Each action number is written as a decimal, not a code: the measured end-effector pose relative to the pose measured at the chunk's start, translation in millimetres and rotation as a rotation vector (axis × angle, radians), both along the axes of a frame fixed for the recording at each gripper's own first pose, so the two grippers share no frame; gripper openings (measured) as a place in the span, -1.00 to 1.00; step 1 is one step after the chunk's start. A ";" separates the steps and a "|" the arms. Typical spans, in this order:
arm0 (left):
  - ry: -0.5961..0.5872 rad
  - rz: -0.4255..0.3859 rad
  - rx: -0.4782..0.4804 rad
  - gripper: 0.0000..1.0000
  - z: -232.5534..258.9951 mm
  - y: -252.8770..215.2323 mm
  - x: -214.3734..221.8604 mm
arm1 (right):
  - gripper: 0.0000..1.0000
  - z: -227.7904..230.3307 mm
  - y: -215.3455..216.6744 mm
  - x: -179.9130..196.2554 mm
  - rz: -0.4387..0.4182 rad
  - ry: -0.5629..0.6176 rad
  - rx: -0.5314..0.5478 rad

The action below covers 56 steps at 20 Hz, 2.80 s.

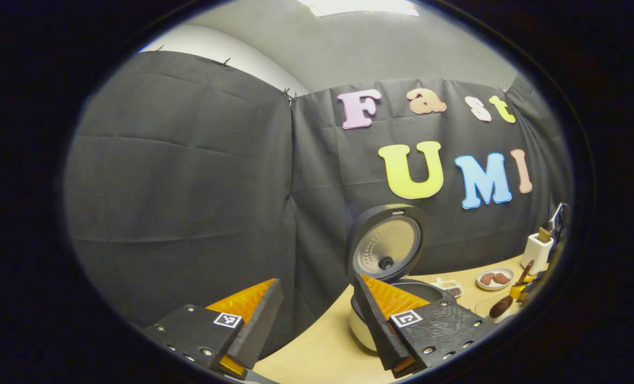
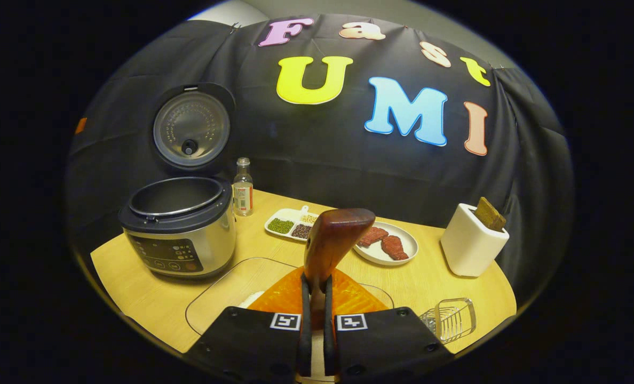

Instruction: Close the left gripper, press the button to open the rice cooker; take a wooden spoon from the chopstick holder with the right hand, scoop a spoonful of rice and pour it into the rice cooker, then put the wooden spoon back into the chopstick holder.

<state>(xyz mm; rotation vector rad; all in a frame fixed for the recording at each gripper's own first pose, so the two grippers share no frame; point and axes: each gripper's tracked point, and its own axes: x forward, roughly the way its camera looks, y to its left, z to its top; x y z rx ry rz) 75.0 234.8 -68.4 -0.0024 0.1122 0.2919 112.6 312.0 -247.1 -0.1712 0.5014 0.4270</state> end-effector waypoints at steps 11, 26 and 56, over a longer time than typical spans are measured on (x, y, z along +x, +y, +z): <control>-0.002 -0.007 0.019 0.69 2.6 1.4 -1.3 | -0.79 -13.2 35.9 -35.6 0.119 0.102 0.073; -0.026 0.001 0.044 0.69 27.4 -3.5 -17.4 | -0.79 -26.8 -11.1 -28.8 -0.259 0.598 0.676; -0.014 0.072 0.017 0.69 14.9 25.6 -38.2 | -0.80 144.4 118.1 35.0 -0.015 0.636 1.123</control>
